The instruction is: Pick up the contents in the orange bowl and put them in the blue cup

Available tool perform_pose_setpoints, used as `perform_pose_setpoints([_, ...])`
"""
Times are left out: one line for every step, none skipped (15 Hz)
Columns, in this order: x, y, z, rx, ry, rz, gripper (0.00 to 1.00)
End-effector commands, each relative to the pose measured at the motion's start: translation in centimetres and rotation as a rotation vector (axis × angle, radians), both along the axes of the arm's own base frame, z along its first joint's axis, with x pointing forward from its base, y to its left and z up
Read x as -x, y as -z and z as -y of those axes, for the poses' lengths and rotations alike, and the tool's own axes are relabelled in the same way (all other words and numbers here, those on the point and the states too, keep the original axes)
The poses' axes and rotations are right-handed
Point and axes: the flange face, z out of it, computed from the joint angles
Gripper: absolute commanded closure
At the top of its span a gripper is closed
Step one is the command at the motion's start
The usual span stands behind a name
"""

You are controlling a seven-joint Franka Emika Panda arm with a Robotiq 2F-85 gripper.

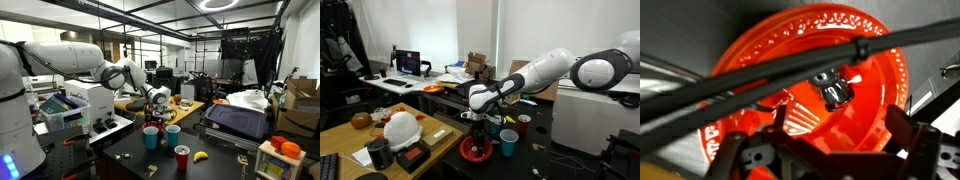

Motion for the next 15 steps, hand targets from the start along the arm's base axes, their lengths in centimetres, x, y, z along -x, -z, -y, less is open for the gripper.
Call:
perform_pose_setpoints([-0.2,0.4,1.0,-0.006,-0.034,0.024,0.00])
perform_pose_setpoints([-0.2,0.5,1.3,-0.011,-0.038,0.023,0.00])
perform_pose_setpoints([-0.2,0.6,1.5,-0.016,-0.035,0.025,0.00])
perform_pose_setpoints([-0.3,0.6,1.7,-0.020,-0.030,0.034,0.00])
perform_pose_setpoints([-0.4,0.7,1.9,-0.021,-0.025,0.046,0.00])
perform_pose_setpoints([-0.5,0.9,2.1,-0.024,-0.013,0.053,0.00])
perform_pose_setpoints([-0.5,1.0,2.2,-0.028,-0.001,0.060,0.00])
perform_pose_setpoints([-0.6,1.1,2.3,-0.031,0.008,0.073,0.00])
perform_pose_setpoints([-0.7,1.1,2.4,-0.036,0.020,0.085,0.00])
perform_pose_setpoints([-0.8,1.2,2.5,-0.039,0.030,0.099,0.00])
perform_pose_setpoints([-0.8,1.4,2.6,-0.043,0.038,0.109,0.00])
perform_pose_setpoints([-0.8,1.5,2.7,-0.044,0.041,0.118,0.00])
perform_pose_setpoints([-0.7,1.7,2.8,-0.045,0.044,0.124,0.00])
perform_pose_setpoints([-0.6,1.9,2.9,-0.047,0.046,0.124,0.00])
perform_pose_setpoints([-0.6,2.0,3.0,-0.048,0.047,0.125,0.00])
